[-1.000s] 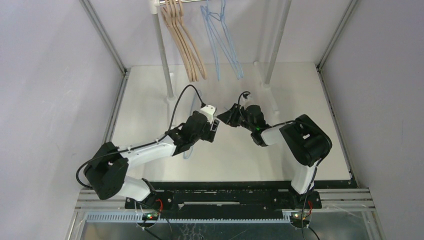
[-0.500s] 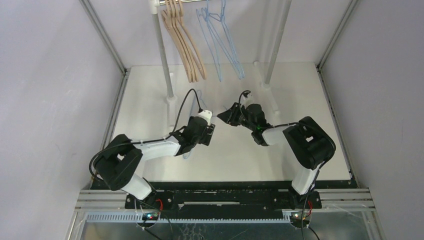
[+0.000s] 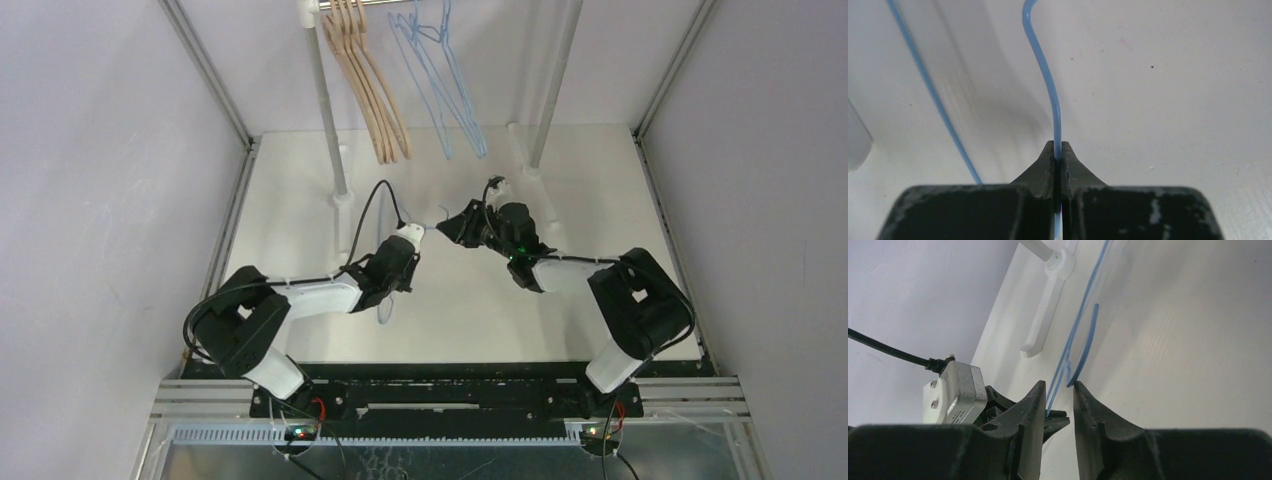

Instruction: Organize the hangers

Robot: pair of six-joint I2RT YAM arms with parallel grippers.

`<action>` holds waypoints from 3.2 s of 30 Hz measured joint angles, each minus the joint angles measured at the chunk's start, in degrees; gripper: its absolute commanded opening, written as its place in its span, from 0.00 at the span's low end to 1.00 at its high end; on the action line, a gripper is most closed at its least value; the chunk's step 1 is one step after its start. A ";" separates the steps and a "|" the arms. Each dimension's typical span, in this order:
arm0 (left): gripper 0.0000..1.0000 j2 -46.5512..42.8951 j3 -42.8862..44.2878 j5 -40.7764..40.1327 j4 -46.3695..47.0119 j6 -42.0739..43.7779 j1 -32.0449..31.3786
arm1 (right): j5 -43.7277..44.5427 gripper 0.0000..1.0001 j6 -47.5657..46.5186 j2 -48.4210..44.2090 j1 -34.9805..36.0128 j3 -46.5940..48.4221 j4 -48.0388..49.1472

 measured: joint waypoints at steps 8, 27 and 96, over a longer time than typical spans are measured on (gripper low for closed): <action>0.00 -1.33 0.02 4.68 -0.24 -0.22 0.02 | 2.86 0.43 -4.22 -7.91 0.20 0.22 -15.43; 0.00 -9.92 5.01 14.73 -5.53 -0.66 -6.86 | 35.36 1.00 -16.81 -60.15 3.85 -4.28 -62.66; 0.00 -17.42 36.28 -15.23 -0.20 -3.17 -13.62 | 33.81 0.83 -15.91 -66.99 0.24 -7.32 -64.57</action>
